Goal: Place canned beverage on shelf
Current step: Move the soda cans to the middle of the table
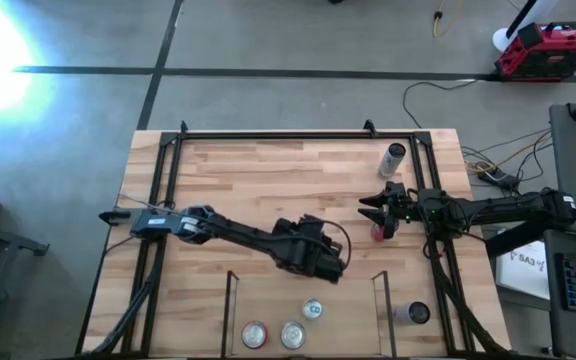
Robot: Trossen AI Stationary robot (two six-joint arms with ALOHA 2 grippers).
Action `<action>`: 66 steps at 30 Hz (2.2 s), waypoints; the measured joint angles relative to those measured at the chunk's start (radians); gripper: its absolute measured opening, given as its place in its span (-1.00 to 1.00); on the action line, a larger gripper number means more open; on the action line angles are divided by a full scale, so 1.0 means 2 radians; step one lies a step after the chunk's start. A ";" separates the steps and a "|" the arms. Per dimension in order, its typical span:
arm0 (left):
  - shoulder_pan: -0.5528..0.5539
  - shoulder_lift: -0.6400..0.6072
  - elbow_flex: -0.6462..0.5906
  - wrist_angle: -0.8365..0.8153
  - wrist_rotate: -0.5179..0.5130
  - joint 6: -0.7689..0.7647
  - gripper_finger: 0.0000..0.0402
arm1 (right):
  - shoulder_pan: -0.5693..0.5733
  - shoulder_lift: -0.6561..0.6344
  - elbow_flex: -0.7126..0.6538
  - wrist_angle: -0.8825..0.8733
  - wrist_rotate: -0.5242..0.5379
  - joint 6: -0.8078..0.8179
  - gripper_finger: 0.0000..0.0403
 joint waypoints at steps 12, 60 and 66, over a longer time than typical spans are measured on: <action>0.004 0.000 -0.015 0.006 -0.014 -0.009 0.14 | 0.000 0.000 0.000 0.000 0.000 0.000 -0.09; 0.104 -0.040 0.014 -0.019 0.325 -0.047 0.53 | 0.000 0.000 0.000 0.000 0.000 0.000 -0.09; 0.104 -0.029 0.013 -0.004 0.318 -0.046 0.11 | 0.000 0.000 0.000 0.000 0.000 0.000 -0.09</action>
